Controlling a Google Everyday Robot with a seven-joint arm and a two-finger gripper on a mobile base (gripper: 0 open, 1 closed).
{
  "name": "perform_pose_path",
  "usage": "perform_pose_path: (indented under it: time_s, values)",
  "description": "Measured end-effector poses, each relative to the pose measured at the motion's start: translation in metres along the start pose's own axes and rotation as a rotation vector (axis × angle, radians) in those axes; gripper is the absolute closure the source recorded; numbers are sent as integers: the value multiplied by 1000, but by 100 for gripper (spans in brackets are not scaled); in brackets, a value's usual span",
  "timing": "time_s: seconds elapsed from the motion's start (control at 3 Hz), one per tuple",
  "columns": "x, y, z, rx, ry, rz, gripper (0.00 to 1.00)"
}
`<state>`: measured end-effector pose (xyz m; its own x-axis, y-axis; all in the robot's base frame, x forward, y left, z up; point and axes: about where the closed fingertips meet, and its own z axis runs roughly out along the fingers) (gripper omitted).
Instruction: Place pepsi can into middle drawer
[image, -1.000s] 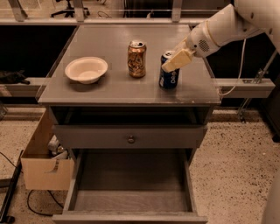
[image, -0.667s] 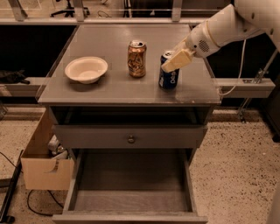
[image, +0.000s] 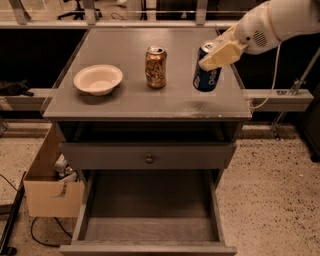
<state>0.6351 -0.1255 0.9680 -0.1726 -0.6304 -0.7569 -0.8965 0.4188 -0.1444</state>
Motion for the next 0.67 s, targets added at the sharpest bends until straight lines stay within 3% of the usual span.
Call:
perform_pose_path:
  time_s: [0.33, 0.67]
  values:
    - [-18, 47, -75, 85, -94, -35, 100]
    - [7, 93, -97, 103, -134, 1, 100]
